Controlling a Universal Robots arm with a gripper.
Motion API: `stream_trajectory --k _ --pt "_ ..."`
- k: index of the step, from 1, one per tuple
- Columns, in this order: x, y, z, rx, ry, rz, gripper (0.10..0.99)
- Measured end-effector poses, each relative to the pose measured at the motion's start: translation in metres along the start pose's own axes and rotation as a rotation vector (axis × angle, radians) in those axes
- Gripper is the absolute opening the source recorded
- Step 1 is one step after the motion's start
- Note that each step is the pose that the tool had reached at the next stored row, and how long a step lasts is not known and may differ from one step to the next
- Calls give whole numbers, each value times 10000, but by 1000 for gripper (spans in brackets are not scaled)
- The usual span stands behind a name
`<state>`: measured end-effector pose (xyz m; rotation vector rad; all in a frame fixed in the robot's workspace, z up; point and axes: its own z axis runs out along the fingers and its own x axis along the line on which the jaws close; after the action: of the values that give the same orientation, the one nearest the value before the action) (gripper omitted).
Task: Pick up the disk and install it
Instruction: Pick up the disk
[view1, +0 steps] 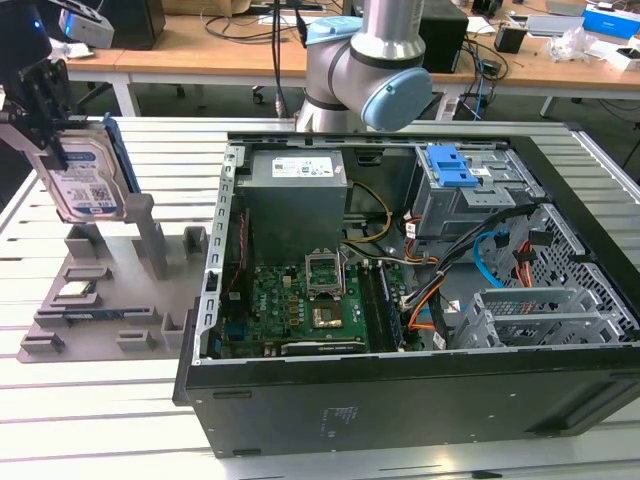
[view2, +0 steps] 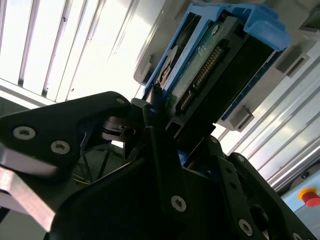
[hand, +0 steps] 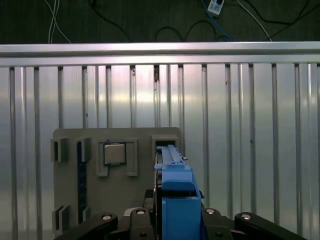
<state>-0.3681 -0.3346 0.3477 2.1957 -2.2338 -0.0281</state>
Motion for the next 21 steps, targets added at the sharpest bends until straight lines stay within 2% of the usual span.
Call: stream_trajectory --k 21 --pt "-2 4 -269 0 0 0 365"
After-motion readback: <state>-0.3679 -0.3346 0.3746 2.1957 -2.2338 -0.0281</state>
